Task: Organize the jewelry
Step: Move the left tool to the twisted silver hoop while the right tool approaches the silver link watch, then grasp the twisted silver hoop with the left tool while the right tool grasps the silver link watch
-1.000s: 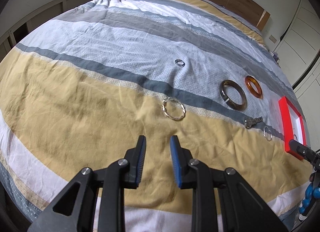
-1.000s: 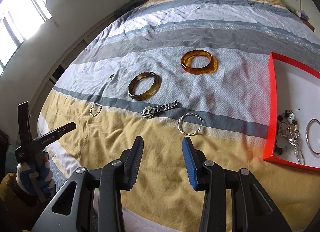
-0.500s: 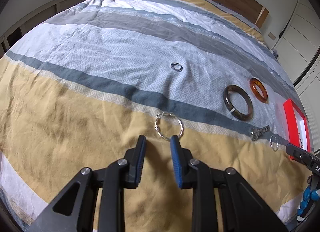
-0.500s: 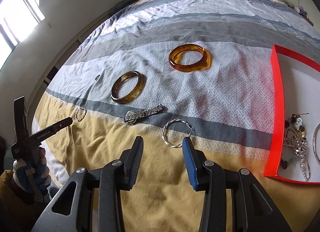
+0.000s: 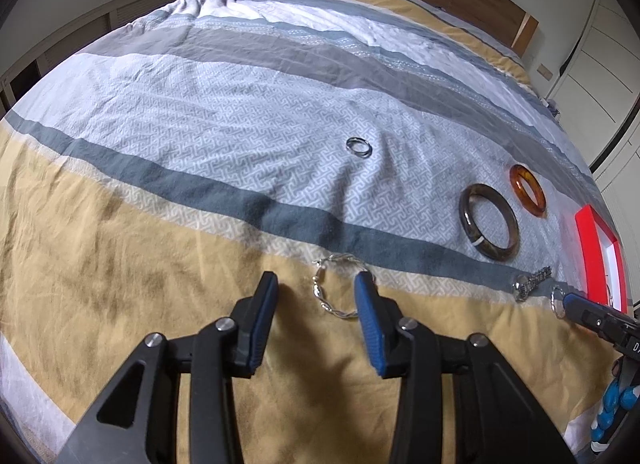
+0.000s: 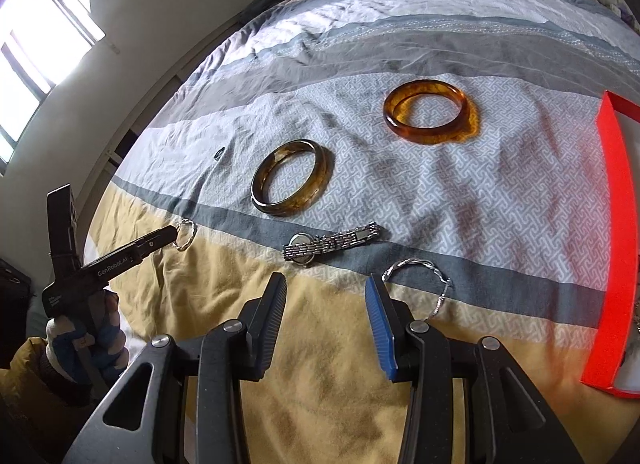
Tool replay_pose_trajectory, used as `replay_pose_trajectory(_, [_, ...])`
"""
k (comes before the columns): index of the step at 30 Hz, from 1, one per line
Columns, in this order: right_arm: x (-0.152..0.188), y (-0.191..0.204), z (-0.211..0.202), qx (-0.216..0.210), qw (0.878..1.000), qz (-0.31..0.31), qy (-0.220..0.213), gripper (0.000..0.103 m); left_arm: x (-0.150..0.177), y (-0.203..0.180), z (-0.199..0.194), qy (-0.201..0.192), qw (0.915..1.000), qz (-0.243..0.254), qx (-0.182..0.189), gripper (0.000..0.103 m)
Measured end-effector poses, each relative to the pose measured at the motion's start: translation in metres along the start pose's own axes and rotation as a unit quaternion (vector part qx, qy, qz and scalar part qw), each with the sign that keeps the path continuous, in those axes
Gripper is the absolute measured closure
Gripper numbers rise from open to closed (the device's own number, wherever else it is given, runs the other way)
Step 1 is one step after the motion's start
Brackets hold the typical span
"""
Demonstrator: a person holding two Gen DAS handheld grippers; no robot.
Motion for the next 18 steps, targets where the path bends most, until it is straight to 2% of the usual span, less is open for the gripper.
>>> replay_pose_trajectory(14, [-0.014, -0.003, 0.032, -0.037, 0.999, 0.029, 0.01, 0.059, -0.004, -0.004, 0.019, 0.003, 0.9998, 0.018, -0.002, 0.06])
replay_pose_trajectory(18, [-0.019, -0.004, 0.035, -0.045, 0.998, 0.032, 0.006, 0.054, -0.006, -0.004, 0.025, 0.004, 0.9998, 0.019, -0.004, 0.059])
Point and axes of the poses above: each gripper's, at about its wrist camera, not at the fingertips, and z roughly the way its jaws point, y to its left, x to its underside, the point moved 5 cm from there along z, roughly the way its jaws point, and after that the axes turned 9 degrees about y, right-handed, at the moved point
